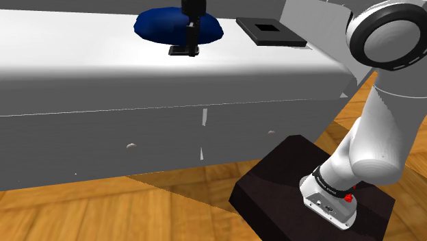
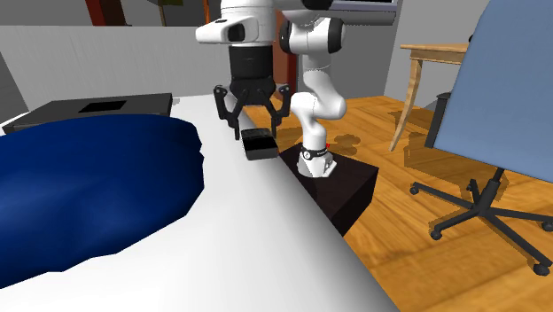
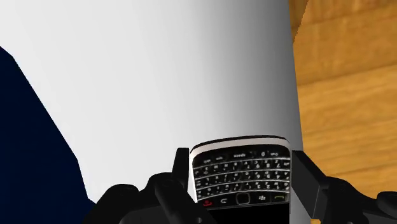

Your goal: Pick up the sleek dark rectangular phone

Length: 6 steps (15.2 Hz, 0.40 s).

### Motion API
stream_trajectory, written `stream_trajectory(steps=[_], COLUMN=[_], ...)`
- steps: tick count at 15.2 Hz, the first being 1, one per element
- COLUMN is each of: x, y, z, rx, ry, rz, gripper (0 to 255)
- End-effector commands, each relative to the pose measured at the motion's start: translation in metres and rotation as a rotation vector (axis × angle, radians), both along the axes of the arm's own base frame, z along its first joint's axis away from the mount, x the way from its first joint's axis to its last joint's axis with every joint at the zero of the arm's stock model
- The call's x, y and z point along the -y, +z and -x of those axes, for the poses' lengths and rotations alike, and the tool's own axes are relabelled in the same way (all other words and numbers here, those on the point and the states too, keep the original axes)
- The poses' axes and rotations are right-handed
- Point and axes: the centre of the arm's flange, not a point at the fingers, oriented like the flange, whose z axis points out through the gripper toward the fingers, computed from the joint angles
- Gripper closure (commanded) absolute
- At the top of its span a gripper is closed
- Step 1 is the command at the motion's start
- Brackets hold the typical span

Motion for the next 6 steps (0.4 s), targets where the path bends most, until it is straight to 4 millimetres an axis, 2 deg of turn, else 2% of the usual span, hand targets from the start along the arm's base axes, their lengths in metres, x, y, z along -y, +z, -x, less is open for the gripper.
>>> stream_trajectory(steps=[1, 4, 6], x=[0.001, 0.001, 0.001], y=[0.011, 0.027, 0.028], z=[0.000, 0.000, 0.000], rx=[0.000, 0.000, 0.000], ry=[0.000, 0.000, 0.000], rz=[0.000, 0.000, 0.000], gripper=[255, 255, 255])
